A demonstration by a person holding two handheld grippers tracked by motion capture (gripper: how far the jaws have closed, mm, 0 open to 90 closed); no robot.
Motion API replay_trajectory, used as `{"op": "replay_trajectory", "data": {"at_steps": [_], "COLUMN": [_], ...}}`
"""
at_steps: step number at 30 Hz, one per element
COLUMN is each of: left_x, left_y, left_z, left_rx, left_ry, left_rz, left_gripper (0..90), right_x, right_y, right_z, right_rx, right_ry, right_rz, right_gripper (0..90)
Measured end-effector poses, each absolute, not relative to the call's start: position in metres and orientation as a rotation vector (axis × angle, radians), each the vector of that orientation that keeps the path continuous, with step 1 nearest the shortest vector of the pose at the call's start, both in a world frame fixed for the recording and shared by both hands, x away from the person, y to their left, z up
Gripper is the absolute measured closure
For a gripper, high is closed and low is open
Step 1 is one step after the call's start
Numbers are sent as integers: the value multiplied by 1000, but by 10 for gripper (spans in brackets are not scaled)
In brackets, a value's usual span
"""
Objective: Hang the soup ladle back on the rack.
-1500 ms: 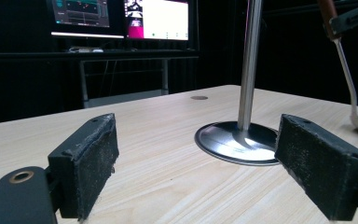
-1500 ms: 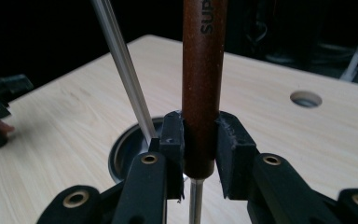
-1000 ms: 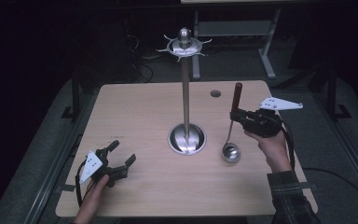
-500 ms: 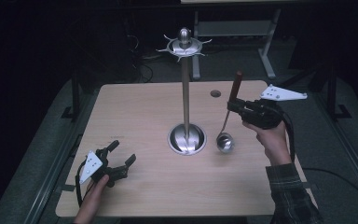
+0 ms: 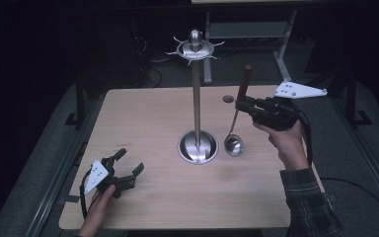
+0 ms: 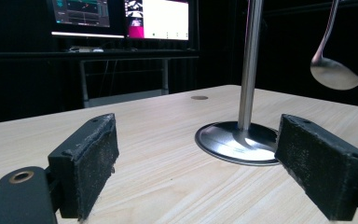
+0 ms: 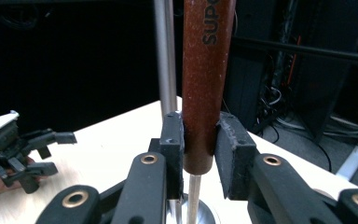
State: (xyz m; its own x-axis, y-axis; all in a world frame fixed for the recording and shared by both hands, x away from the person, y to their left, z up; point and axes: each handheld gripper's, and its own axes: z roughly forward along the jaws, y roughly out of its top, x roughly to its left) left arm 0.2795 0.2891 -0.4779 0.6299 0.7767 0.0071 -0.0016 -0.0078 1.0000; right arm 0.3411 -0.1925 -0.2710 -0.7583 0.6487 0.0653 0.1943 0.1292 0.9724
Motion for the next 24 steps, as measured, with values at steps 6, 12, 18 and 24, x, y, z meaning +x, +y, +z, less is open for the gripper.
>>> {"op": "replay_trajectory", "data": {"at_steps": [6,12,18,24], "left_x": [279,279,279,279], "left_y": [289,289,289,289], "left_z": [-478,-478,-478,-478], "left_rx": [1465,1465,1466,1466], "left_ry": [692,692,692,692], "left_rz": [698,698,698,698], "left_gripper": [128,128,128,128], "right_x": [338,339,346,349], "right_y": [-180,-171,-158,-153], "right_z": [-251,-243,-238,-237], "right_rx": [754,729,705,701], "right_ry": [2049,2058,2086,2096], "right_rz": [1688,1685,1669,1671], "right_gripper": [730,730,730,730]}}
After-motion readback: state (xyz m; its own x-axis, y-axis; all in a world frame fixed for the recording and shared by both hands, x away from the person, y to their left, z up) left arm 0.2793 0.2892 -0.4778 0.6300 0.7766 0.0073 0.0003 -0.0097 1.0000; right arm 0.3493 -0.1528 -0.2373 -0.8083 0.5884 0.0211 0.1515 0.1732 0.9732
